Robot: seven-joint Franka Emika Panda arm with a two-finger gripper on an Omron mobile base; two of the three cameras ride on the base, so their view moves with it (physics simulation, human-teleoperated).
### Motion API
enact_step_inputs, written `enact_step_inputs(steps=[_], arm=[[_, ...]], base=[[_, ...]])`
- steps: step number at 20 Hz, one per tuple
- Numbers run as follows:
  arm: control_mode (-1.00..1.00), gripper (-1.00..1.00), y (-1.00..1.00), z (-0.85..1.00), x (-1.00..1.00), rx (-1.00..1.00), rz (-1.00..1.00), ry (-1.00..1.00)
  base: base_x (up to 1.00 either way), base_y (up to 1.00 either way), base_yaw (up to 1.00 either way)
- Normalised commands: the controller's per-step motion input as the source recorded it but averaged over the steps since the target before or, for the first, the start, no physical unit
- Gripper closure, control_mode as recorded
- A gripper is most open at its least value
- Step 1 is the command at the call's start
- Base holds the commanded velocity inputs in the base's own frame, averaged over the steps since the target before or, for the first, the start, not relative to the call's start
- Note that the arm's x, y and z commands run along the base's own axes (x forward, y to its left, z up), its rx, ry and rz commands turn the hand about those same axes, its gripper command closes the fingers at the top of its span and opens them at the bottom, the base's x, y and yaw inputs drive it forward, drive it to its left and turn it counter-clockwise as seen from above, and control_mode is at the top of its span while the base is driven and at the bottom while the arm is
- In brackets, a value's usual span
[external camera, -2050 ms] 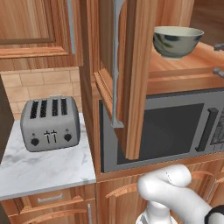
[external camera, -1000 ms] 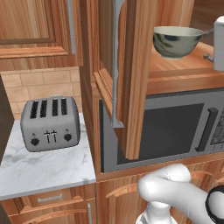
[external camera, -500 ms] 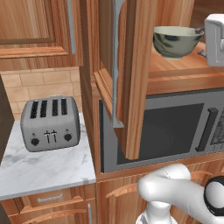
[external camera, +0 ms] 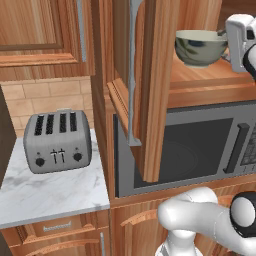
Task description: Open the cabinet. Place the bowl and condiment on the counter. Then place the lime and garlic on the cutting board.
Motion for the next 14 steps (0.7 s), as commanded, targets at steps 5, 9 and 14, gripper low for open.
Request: enact_step_inputs(steps=[5, 9, 14], arm=[[-1.0, -1.0, -0.05, -0.01, 0.34, -0.01, -0.08, 0.06], [-1.0, -1.0, -0.02, 0.0, 0.27, -0.01, -0.07, 0.11], [-1.0, -1.0, -0.07, -0.11, 0.08, -0.01, -0.07, 0.11]], base=[[0.0, 0.0, 0.0], [0.0, 0.0, 0.0], [0.0, 0.0, 0.0]])
